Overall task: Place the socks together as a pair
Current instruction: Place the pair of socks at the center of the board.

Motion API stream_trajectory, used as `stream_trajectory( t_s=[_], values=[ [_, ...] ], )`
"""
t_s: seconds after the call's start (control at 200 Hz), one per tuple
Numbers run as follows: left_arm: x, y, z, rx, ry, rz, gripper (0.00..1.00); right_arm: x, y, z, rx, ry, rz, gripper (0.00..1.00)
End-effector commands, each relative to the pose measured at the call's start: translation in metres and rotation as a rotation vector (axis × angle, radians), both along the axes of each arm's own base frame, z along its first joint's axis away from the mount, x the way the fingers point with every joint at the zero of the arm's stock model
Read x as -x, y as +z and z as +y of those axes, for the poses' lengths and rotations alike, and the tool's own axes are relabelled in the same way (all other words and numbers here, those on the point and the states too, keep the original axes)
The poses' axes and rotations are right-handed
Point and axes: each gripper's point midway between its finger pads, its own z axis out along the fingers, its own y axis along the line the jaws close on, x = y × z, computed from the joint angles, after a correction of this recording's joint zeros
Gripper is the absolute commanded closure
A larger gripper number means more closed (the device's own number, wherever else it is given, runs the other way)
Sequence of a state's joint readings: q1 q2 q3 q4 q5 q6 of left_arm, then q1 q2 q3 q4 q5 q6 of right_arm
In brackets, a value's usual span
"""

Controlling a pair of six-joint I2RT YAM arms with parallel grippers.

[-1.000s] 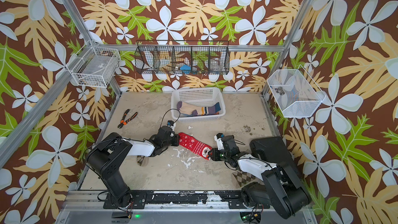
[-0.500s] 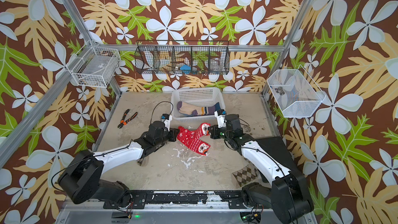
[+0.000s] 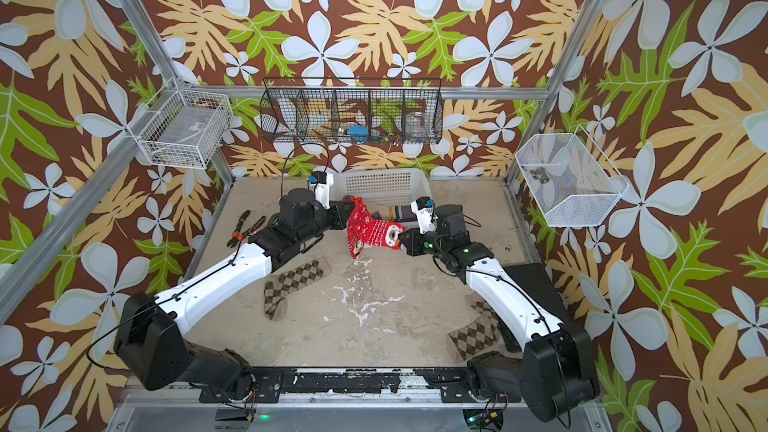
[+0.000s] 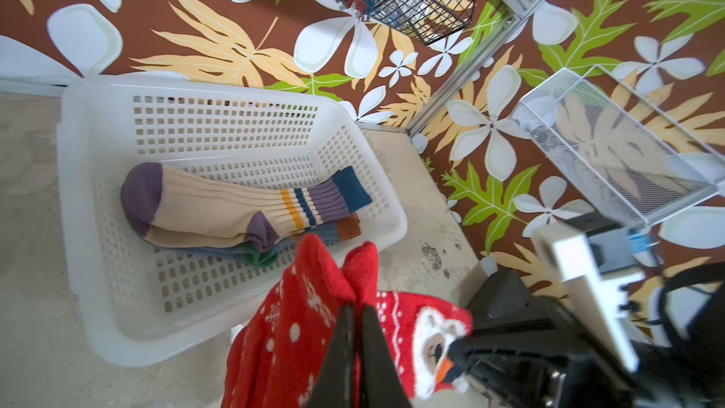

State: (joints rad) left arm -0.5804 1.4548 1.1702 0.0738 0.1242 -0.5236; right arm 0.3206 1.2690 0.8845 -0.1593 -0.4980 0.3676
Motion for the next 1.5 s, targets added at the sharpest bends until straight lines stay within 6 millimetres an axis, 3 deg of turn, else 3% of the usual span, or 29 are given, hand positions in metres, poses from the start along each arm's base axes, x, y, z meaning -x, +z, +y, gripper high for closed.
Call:
stream_trajectory(
  t_s=[0.0, 0.095, 0.25, 0.555, 0.651, 0.741, 0.826, 1.051, 1.156, 1.226, 1.341, 1.496],
  values=[
    [0.014, 0.012, -0.014, 0.080, -0.098, 0.041, 1.00, 0.012, -0.011, -0.001, -0.017, 0.008, 0.014, 0.56],
    [0.026, 0.025, -0.020, 0.142, -0.148, 0.048, 1.00, 0.022, -0.028, -0.010, -0.009, -0.014, 0.028, 0.47],
    [0.044, 0.038, -0.036, 0.214, -0.232, 0.066, 1.00, 0.035, -0.040, -0.025, -0.030, -0.054, 0.040, 0.45],
    [0.088, 0.037, -0.103, 0.288, -0.391, 0.090, 1.00, 0.037, -0.008, -0.067, -0.062, -0.198, -0.067, 0.45],
    [0.095, 0.032, -0.113, 0.315, -0.402, 0.093, 1.00, 0.038, -0.005, -0.074, -0.060, -0.222, -0.077, 0.46],
    [0.096, 0.019, -0.099, 0.316, -0.346, 0.089, 1.00, 0.039, -0.006, -0.074, -0.061, -0.223, -0.074, 0.46],
    [0.093, -0.013, -0.071, 0.248, -0.246, 0.094, 1.00, 0.041, -0.011, -0.071, -0.068, -0.206, -0.054, 0.46],
    [0.105, -0.163, 0.019, 0.134, -0.033, 0.240, 1.00, 0.052, -0.042, -0.056, -0.143, -0.143, 0.045, 0.47],
    [0.118, -0.214, 0.043, 0.123, 0.017, 0.295, 1.00, 0.060, -0.057, -0.045, -0.160, -0.102, 0.102, 0.48],
    [0.122, -0.228, 0.052, 0.121, 0.036, 0.302, 1.00, 0.069, -0.067, -0.030, -0.134, -0.058, 0.132, 0.48],
    [0.119, -0.229, 0.060, 0.091, 0.069, 0.274, 1.00, 0.086, -0.083, -0.006, -0.096, 0.006, 0.176, 0.47],
    [0.117, -0.222, 0.075, 0.033, 0.125, 0.230, 1.00, 0.098, -0.108, -0.008, -0.061, -0.007, 0.225, 0.47]
  ],
)
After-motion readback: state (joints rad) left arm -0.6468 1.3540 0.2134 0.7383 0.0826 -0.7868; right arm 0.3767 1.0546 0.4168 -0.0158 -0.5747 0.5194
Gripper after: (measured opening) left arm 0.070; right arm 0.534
